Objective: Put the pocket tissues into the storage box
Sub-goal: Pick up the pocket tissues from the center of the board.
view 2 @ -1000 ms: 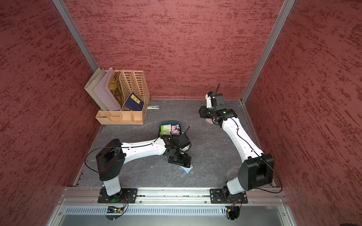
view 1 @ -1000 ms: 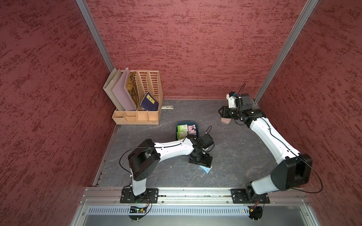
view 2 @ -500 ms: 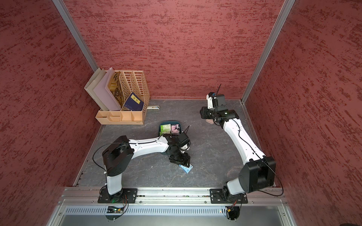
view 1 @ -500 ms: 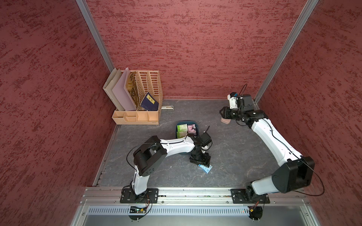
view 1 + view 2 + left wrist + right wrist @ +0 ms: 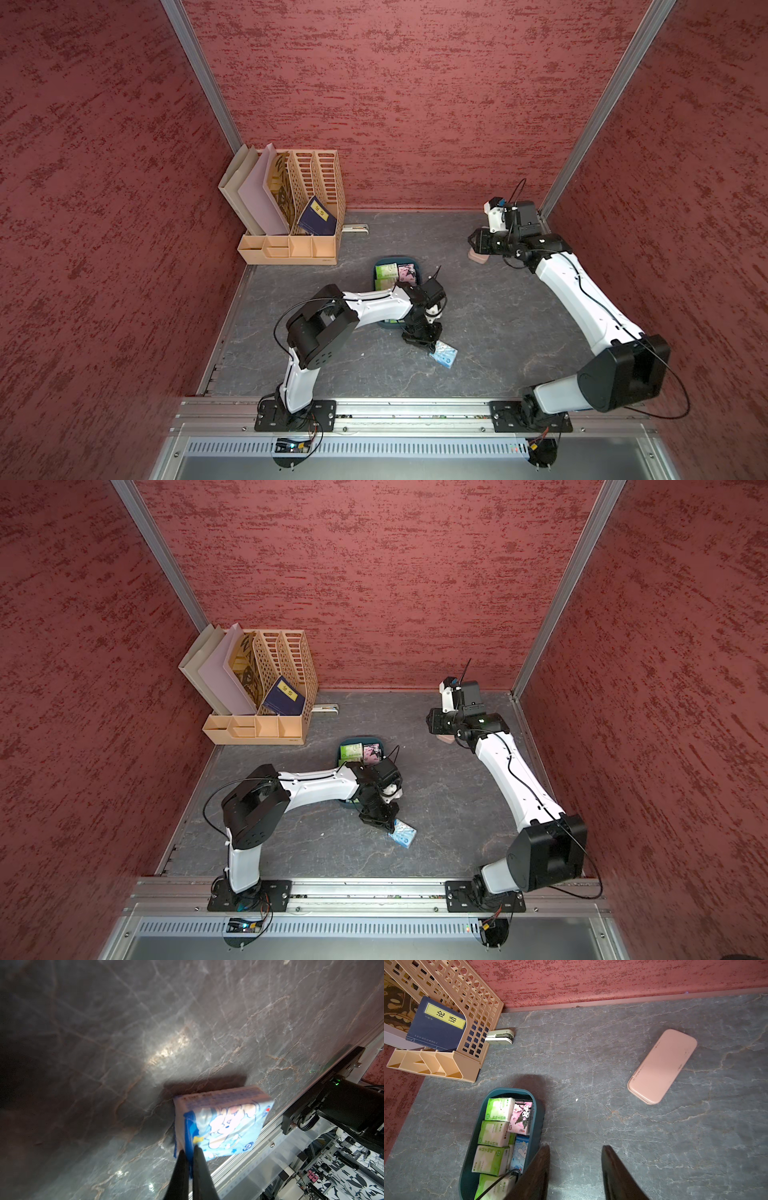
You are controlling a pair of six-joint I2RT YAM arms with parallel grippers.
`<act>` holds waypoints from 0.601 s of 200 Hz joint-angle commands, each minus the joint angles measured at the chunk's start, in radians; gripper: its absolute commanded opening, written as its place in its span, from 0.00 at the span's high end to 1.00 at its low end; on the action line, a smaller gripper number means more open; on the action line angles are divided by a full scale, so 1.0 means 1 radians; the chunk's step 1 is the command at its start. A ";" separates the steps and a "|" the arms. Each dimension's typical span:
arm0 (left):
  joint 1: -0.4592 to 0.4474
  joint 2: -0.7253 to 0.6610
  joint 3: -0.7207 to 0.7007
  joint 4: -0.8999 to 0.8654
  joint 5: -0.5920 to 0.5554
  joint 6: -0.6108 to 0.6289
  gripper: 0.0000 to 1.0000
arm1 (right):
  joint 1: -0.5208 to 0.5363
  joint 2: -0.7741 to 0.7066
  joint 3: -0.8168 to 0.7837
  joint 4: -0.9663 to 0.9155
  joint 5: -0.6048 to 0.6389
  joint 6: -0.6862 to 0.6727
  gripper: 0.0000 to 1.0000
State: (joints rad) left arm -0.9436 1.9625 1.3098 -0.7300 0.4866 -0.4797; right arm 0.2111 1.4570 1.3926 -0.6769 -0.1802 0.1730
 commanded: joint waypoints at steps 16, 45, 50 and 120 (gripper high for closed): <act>-0.004 -0.170 0.002 0.055 -0.070 0.106 1.00 | -0.021 -0.023 0.048 -0.044 -0.145 -0.058 0.54; -0.004 -0.260 0.140 -0.041 -0.178 0.279 1.00 | -0.039 -0.020 0.070 -0.075 -0.417 -0.100 0.49; -0.003 -0.269 0.169 -0.072 -0.213 0.313 1.00 | -0.039 -0.022 0.066 -0.064 -0.452 -0.095 0.49; 0.288 -0.474 0.124 -0.258 -0.237 0.834 1.00 | -0.055 0.019 0.049 0.042 -0.943 -0.042 0.52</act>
State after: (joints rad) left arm -0.7715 1.5124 1.4872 -0.8810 0.2428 0.1158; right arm 0.1551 1.4479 1.4265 -0.6590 -0.9009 0.1337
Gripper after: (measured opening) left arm 0.059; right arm 0.488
